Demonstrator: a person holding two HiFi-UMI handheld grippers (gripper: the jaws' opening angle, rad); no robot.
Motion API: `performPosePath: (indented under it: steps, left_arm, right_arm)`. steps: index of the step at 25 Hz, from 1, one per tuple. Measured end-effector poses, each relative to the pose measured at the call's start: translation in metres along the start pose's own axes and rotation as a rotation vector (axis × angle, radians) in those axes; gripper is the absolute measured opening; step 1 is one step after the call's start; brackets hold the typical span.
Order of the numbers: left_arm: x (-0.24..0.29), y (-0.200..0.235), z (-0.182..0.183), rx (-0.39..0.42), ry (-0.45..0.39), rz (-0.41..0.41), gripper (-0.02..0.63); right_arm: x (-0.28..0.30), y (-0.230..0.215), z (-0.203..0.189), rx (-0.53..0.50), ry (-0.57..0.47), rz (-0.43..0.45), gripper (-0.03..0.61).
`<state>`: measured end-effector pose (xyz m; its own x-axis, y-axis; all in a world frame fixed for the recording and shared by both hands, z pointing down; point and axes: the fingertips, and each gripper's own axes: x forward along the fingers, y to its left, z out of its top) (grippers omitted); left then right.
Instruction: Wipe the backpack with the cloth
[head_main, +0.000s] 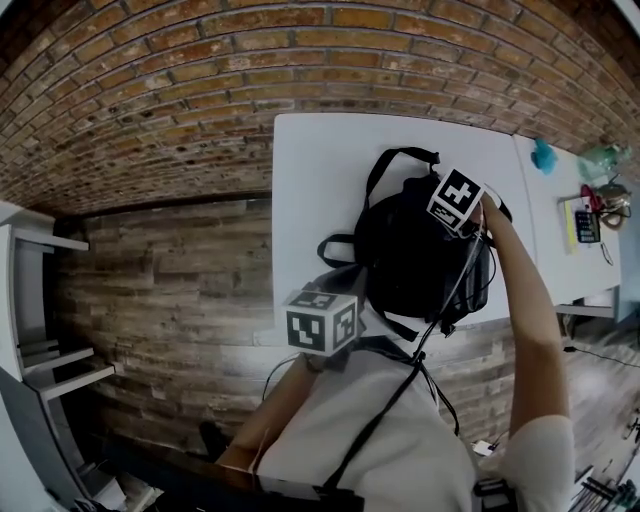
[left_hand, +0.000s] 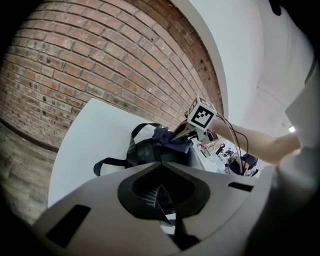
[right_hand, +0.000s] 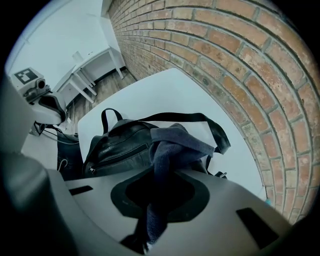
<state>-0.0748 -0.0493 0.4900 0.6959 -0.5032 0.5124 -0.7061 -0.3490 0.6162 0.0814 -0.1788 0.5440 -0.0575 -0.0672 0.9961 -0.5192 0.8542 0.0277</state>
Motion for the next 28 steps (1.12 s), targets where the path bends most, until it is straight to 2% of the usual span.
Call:
performPosePath:
  steps: [13, 28]
  left_arm:
    - [0.007, -0.018, -0.005, 0.000, -0.017, 0.003, 0.005]
    - [0.012, -0.026, -0.011, -0.006, -0.014, 0.001, 0.005]
  right_arm:
    - [-0.001, 0.040, -0.017, -0.067, 0.020, 0.090, 0.046]
    - [-0.007, 0.084, -0.038, -0.159, 0.021, 0.107, 0.046]
